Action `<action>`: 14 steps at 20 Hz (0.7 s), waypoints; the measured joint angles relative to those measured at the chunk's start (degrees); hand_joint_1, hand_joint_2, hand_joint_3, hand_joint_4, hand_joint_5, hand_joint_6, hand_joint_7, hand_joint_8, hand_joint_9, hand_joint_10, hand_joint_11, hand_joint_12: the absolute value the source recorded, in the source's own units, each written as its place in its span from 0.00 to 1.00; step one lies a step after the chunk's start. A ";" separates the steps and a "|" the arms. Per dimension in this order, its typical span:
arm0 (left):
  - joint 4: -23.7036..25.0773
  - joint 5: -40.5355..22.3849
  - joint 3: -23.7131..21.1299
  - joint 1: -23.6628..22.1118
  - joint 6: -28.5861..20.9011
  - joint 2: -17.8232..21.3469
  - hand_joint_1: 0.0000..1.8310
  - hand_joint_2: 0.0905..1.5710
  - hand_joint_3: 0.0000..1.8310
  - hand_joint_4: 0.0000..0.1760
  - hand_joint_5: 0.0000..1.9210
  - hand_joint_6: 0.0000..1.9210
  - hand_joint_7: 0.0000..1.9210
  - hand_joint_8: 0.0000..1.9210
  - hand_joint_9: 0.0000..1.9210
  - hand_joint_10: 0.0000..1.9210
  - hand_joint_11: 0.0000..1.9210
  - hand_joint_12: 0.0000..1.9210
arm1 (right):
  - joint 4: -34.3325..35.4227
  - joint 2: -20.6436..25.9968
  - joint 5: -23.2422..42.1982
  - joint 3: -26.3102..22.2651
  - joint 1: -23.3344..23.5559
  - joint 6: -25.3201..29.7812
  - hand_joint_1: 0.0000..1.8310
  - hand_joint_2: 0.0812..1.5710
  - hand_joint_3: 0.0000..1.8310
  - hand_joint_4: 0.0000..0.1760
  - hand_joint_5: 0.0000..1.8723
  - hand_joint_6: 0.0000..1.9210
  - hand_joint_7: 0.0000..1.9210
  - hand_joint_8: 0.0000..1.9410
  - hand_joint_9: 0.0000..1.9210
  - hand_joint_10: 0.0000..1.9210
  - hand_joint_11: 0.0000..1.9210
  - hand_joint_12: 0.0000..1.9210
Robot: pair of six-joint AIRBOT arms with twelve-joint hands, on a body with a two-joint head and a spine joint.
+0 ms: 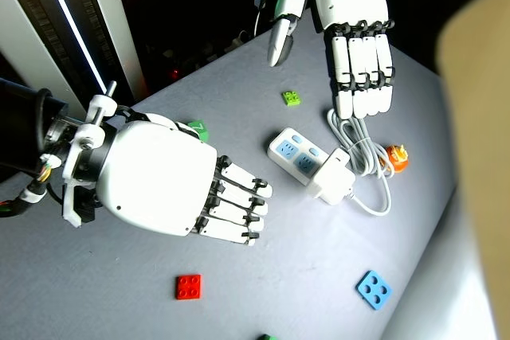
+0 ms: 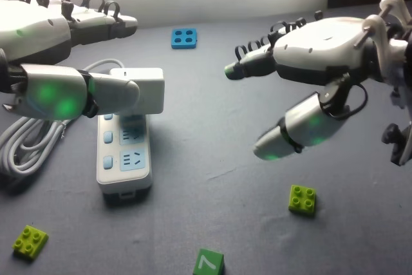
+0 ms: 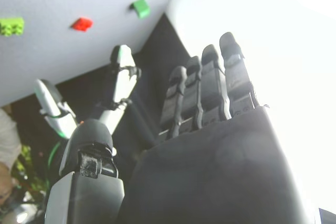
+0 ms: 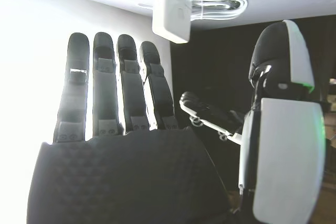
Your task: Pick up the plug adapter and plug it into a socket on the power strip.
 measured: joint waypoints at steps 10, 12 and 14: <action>-0.61 -7.76 -3.21 -0.76 1.88 0.11 0.06 0.80 0.00 0.00 0.49 1.00 0.53 1.00 0.47 1.00 0.50 1.00 | 0.00 1.84 -0.96 -2.58 0.94 -0.74 0.26 0.53 0.00 0.00 0.20 1.00 0.17 1.00 0.22 1.00 0.32 1.00; -0.96 -9.55 -3.43 -0.76 2.14 0.11 0.03 0.79 0.00 0.00 0.69 1.00 0.72 1.00 0.70 1.00 0.73 1.00 | 0.02 1.99 -1.14 -2.95 0.96 -1.60 0.20 0.57 0.00 0.00 0.36 1.00 0.37 1.00 0.37 1.00 0.43 1.00; -1.16 -11.30 -3.43 -0.76 2.34 0.11 0.13 0.74 0.00 0.00 0.77 1.00 0.80 1.00 0.78 1.00 0.80 1.00 | 0.02 2.34 -1.29 -3.23 0.96 -1.79 0.18 0.59 0.00 0.00 0.55 1.00 0.57 1.00 0.56 1.00 0.57 1.00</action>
